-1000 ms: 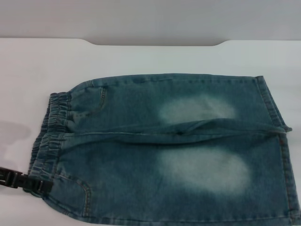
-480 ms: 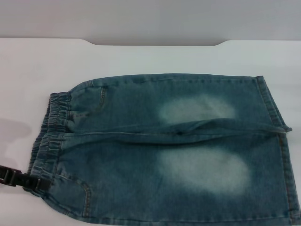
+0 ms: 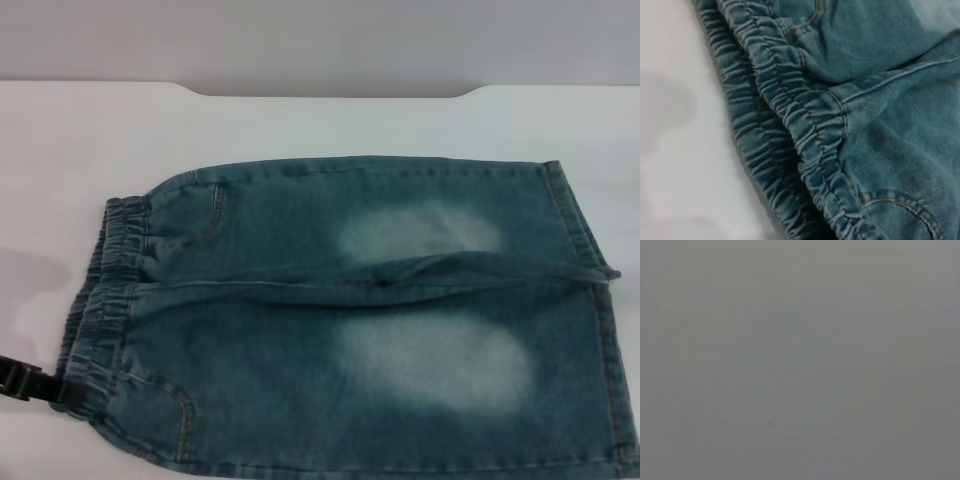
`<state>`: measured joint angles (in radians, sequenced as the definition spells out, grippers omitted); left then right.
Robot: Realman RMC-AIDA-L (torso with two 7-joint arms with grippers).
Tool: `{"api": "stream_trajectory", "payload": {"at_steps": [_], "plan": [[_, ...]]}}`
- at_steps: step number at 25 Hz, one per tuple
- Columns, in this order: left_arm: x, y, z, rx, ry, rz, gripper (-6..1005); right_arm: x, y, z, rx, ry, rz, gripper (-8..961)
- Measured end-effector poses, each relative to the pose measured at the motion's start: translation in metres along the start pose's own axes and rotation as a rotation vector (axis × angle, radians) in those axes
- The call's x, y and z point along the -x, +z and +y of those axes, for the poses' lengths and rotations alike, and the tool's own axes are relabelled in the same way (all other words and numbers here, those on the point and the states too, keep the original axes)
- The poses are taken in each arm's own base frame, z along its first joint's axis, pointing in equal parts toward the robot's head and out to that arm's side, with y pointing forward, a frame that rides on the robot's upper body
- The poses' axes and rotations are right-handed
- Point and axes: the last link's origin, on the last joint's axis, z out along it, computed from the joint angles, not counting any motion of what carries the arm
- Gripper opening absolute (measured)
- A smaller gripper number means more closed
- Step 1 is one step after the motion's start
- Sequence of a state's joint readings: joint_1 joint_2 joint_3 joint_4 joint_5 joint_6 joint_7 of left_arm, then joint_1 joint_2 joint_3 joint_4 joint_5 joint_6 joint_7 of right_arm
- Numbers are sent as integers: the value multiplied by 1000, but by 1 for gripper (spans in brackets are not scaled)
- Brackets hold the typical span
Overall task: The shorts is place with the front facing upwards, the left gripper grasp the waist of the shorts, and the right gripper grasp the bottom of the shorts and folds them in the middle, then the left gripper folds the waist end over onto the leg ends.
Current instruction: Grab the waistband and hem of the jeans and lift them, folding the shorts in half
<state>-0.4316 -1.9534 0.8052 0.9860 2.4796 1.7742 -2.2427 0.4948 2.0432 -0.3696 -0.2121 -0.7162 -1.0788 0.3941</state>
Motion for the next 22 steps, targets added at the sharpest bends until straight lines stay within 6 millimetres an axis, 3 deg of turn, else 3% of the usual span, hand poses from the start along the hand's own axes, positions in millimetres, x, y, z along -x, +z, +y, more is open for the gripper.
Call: {"api": "stream_trajectory", "payload": {"at_steps": [5, 8, 16, 22], "plan": [[-3, 3, 2, 7, 5, -15, 293, 0, -2, -2, -7, 0, -1, 434], [-5, 3, 2, 10, 9, -15, 70, 0, -3, -3, -8, 0, -1, 435], [-8, 2, 2, 5, 10, -5, 46, 0, -2, -1, 4, 16, -2, 434], [-22, -8, -2, -15, 7, 83, 48, 16, 9, 15, 196, 109, 3, 434]]}}
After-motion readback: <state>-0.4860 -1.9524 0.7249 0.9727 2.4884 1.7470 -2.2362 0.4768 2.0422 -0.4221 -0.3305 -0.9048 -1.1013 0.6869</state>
